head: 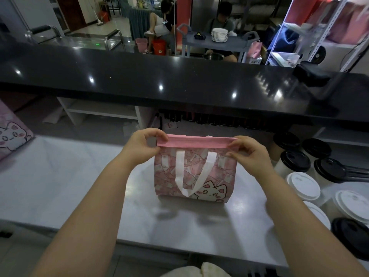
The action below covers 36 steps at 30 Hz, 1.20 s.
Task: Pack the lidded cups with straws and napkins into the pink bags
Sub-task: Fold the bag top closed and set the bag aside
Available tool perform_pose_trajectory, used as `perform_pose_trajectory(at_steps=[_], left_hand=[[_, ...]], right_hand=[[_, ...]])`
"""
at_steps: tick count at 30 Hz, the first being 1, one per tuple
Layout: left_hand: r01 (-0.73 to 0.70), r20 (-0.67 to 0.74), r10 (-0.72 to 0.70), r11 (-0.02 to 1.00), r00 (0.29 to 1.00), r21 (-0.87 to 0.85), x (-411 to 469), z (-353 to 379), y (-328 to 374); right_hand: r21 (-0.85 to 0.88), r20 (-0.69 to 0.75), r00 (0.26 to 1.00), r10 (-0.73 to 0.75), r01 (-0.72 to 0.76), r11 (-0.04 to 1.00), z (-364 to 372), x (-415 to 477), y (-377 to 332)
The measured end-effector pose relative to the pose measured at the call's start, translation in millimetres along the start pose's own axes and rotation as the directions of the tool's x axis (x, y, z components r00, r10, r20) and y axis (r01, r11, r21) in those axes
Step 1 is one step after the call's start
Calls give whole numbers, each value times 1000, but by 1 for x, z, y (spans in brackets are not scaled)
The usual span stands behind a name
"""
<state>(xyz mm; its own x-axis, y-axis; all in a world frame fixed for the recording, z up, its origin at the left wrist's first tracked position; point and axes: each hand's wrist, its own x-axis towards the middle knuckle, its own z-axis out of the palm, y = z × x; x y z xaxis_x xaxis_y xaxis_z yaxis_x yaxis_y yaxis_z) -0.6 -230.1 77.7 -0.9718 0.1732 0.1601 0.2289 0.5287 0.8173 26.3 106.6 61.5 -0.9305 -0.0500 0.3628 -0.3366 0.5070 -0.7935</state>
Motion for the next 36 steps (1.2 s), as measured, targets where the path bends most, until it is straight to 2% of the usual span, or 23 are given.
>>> perform_pose_trajectory(at_steps=[2,4,6,8,10,12,19,23,27,30,33,36], left_hand=[[-3,58,-1,997,998,73,-2,-6,5],[-50,2,51,979,999,197,0,-3,14],[-138,-81,186,903,979,406,4,9,26],[-179,-118,271,849,955,498,8,26,38],[-212,-141,328,828,934,520,9,41,44],[-229,-143,356,810,923,539,9,53,48],[-296,-110,434,758,894,581,9,76,56],[-293,-107,457,716,883,634,10,78,55],[-243,-110,402,725,909,644,12,59,45],[-224,-75,348,738,935,637,16,47,40],[-205,-91,332,752,939,626,18,48,42],[-224,-108,377,731,920,645,15,40,37]], right_hand=[[-23,-47,999,-10,9,1000,0,1,-4],[-62,-118,993,-3,-5,998,5,2,-8],[-103,-123,992,13,-26,994,11,5,-19],[-258,-69,996,-49,30,966,17,11,-30],[-479,26,989,-147,141,866,23,18,-41],[-588,99,984,-149,179,789,33,23,-52],[-620,111,985,-130,171,766,59,25,-62],[-629,158,975,-153,220,746,59,24,-60],[-643,102,982,-158,186,743,40,24,-50],[-670,132,989,-67,139,729,27,34,-45],[-685,151,984,-91,170,708,32,36,-45],[-634,98,992,-78,122,763,31,35,-39]])
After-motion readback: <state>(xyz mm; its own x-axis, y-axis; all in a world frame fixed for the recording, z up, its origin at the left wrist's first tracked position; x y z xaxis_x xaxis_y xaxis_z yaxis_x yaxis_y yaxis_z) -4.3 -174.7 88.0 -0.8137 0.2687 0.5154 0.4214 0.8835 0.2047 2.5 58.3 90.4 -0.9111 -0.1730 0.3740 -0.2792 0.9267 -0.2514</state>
